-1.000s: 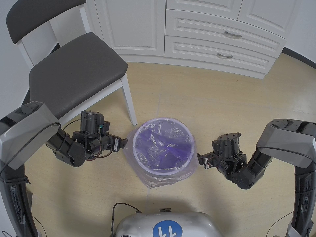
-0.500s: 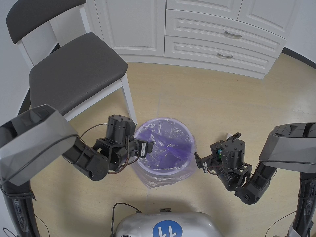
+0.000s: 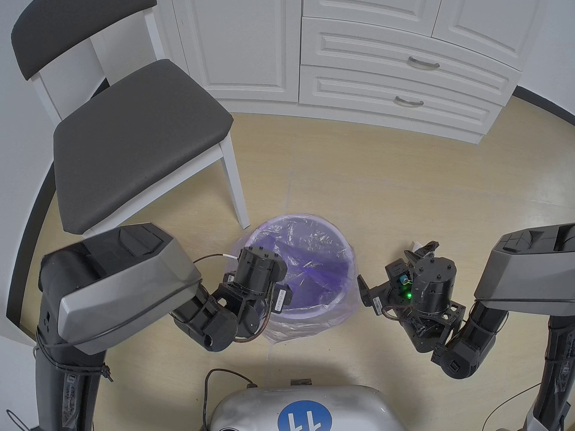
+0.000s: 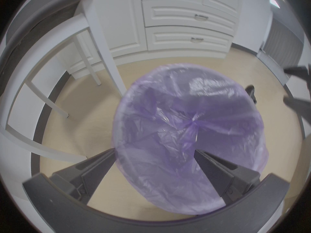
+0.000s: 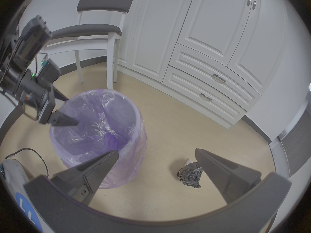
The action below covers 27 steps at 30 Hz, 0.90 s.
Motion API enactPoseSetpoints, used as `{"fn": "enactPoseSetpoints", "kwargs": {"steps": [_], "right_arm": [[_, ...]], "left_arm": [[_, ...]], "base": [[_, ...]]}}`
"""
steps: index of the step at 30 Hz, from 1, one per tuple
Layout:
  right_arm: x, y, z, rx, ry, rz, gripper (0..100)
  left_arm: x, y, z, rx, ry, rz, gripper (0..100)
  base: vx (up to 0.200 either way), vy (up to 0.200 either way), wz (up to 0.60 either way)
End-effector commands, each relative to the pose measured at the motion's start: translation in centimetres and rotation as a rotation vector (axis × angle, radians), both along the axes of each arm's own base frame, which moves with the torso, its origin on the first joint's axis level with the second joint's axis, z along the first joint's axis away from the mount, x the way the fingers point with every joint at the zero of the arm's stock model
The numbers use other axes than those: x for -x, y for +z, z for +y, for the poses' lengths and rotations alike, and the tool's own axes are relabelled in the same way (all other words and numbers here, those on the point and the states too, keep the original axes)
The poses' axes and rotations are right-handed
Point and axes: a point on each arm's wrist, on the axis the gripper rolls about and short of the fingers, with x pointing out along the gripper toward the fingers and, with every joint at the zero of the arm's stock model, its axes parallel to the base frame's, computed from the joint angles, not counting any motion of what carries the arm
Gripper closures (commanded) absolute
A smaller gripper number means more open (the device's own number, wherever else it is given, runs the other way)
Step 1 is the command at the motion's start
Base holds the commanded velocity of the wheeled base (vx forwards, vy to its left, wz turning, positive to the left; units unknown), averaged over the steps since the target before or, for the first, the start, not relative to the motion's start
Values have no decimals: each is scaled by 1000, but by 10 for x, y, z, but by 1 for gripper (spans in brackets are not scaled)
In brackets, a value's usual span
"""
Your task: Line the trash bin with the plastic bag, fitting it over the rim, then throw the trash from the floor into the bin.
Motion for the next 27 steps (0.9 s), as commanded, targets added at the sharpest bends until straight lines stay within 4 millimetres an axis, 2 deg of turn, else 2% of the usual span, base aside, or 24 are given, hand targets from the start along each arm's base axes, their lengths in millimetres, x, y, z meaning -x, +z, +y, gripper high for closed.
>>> {"fn": "enactPoseSetpoints", "kwargs": {"steps": [1,5,9,16,20,27], "right_arm": [[1,0,0,2,0,0,0],[0,0,0,3,0,1,0],[1,0,0,3,1,1,0],[2,-1,2,5,8,4,0],[3,-2,2,7,9,6,0],[2,-6,3,13,11,16,0]], "left_arm": [[16,-11,-2,-57,-40,37,0],[24,-11,-3,-69,-64,31,0],[37,-3,-1,-96,-102,5,0],[46,2,1,-111,-131,-31,0],[53,1,1,-130,-153,-31,0],[54,-6,1,-144,-157,-16,0]], "base": [[0,0,0],[0,0,0],[0,0,0],[0,0,0],[0,0,0],[0,0,0]]}}
